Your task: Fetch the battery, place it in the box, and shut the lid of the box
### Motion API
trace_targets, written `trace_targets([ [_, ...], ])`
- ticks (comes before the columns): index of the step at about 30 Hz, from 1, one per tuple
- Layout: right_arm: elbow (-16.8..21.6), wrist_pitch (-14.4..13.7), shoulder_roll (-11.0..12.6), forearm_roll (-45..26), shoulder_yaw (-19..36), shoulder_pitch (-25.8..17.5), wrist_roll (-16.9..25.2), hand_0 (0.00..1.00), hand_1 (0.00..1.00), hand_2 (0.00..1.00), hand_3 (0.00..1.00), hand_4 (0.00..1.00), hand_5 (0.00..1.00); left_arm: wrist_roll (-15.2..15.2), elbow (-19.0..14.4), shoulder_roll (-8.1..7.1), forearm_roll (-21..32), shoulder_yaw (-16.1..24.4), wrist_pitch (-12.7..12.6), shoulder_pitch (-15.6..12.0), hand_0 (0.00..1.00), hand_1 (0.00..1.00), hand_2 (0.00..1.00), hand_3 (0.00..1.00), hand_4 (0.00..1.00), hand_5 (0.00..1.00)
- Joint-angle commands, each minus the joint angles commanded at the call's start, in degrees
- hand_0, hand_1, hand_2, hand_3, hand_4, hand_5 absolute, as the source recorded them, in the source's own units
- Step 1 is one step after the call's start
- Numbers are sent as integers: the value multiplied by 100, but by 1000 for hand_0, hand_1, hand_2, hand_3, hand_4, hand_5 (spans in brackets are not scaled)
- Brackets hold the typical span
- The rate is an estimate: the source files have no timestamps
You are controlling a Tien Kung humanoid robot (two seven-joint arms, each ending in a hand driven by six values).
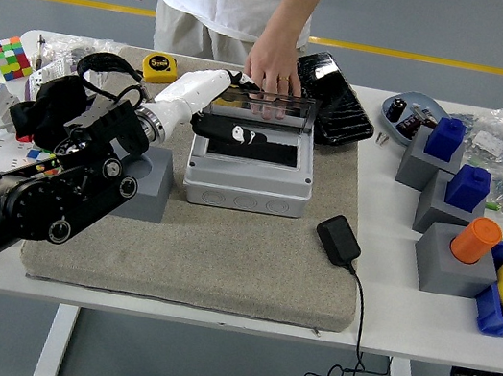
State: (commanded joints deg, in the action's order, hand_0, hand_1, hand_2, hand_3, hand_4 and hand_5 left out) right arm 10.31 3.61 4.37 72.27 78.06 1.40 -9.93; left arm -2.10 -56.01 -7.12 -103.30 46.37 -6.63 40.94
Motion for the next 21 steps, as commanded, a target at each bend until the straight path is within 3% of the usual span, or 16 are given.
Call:
trace_targets([
  [14, 0, -2, 18, 9, 17, -62, 19, 612, 660, 685, 589, 990, 553, -166, -929, -255, 112, -143, 15, -388, 844, 838, 775, 792, 998, 625],
  [21, 0, 1, 14, -32, -42, -75, 35, 611, 660, 685, 589, 990, 554, -209, -1161, -367, 171, -142, 7, -514, 838, 831, 775, 787, 998, 625],
])
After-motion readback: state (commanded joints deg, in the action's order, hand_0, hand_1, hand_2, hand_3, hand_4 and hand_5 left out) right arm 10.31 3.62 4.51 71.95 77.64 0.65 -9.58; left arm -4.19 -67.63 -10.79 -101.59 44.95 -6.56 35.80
